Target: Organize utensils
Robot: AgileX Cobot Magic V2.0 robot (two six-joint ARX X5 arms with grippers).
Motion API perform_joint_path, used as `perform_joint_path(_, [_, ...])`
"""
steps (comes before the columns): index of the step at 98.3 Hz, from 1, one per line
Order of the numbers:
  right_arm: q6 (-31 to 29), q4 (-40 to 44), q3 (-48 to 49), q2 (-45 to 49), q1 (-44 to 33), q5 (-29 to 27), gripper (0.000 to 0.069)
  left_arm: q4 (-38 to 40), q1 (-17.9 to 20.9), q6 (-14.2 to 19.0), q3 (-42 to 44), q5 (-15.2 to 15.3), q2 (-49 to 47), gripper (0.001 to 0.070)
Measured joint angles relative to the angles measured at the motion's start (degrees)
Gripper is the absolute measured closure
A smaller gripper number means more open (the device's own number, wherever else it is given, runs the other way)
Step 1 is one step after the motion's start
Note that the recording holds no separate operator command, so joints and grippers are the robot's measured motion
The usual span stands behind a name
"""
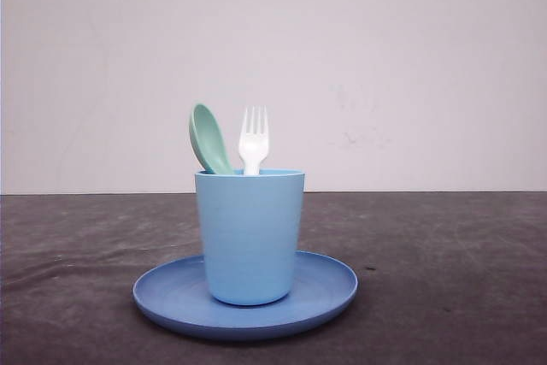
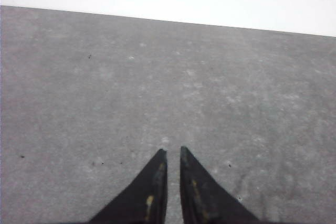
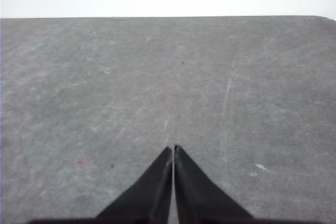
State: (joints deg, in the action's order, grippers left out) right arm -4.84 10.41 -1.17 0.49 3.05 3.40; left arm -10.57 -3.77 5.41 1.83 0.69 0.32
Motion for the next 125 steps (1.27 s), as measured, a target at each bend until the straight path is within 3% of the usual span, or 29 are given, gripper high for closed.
perform_joint_path(125, [0.0, -0.8, 0.2, -0.1, 0.0, -0.3, 0.0684, 0.0, 0.0, 0.0, 0.0, 0.0, 0.0, 0.0691])
